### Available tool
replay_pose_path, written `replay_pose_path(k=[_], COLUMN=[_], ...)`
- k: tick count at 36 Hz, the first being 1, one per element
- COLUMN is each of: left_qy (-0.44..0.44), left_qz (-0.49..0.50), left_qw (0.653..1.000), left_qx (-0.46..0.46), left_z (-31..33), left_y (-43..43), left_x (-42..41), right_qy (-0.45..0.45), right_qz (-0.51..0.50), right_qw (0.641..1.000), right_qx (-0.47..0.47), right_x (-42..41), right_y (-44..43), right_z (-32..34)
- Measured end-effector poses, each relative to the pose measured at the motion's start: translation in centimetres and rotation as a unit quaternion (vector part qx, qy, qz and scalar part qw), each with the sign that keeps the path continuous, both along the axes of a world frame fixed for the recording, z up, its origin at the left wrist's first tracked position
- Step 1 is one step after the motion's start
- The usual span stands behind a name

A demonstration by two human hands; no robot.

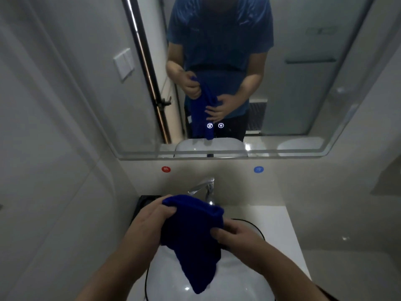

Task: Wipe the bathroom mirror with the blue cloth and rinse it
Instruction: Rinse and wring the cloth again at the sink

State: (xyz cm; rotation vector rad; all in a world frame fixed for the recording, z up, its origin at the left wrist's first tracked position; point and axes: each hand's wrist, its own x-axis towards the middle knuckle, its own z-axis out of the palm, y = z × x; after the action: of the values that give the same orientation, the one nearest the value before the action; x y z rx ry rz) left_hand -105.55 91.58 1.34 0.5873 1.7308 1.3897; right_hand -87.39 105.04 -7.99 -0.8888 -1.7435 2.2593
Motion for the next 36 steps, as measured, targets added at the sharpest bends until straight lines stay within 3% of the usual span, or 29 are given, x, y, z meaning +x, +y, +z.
replay_pose_path(k=[4,10,15,19,24,28,32,36], left_qy=[0.122,0.143,0.114,0.137,0.163,0.147,0.112,0.101], left_qz=[-0.034,-0.074,-0.076,-0.097,-0.105,-0.070,-0.062,-0.096], left_qw=[0.990,0.979,0.983,0.972,0.936,0.933,0.945,0.936], left_qx=[-0.063,-0.127,-0.119,-0.165,-0.295,-0.321,-0.301,-0.323], left_z=[-2.6,-6.1,-6.9,-9.8,-16.9,-23.7,-28.5,-32.9], left_y=[-1.0,-1.4,-0.4,0.8,2.0,1.9,2.5,3.1], left_x=[-1.4,-2.3,-2.3,-2.8,-2.8,-2.3,-2.2,-3.0], right_qy=[-0.072,-0.115,-0.090,-0.104,-0.256,-0.318,-0.315,-0.408], right_qz=[-0.095,-0.078,-0.082,-0.061,0.059,0.078,0.031,0.057], right_qw=[0.982,0.967,0.972,0.977,0.961,0.945,0.948,0.907], right_qx=[0.147,0.215,0.200,0.174,0.090,0.018,0.036,0.088], right_x=[-1.1,-1.5,-0.9,-0.3,-0.9,-2.2,-2.5,-1.2], right_y=[-0.3,-1.1,-1.5,0.1,3.6,4.7,4.9,4.6], right_z=[-0.6,-0.8,-1.2,-3.4,-11.0,-18.0,-23.1,-26.8])
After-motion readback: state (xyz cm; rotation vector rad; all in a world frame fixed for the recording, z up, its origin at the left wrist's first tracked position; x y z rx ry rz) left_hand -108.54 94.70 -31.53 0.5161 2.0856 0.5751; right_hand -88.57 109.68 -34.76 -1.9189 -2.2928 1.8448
